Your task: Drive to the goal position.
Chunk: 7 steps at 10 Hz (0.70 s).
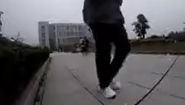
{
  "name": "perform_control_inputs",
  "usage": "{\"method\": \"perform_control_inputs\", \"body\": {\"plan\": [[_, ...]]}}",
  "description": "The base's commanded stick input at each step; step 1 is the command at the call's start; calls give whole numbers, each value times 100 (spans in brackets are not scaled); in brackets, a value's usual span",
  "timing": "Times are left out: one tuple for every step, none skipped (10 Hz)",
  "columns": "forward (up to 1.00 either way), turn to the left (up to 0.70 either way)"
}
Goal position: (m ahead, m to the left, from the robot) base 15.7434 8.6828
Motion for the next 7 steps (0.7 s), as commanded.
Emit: {"method": "perform_control_inputs", "body": {"plan": [[0, 0], [0, 0], [0, 0], [0, 0], [15, 0], [38, 10], [70, 35]]}}
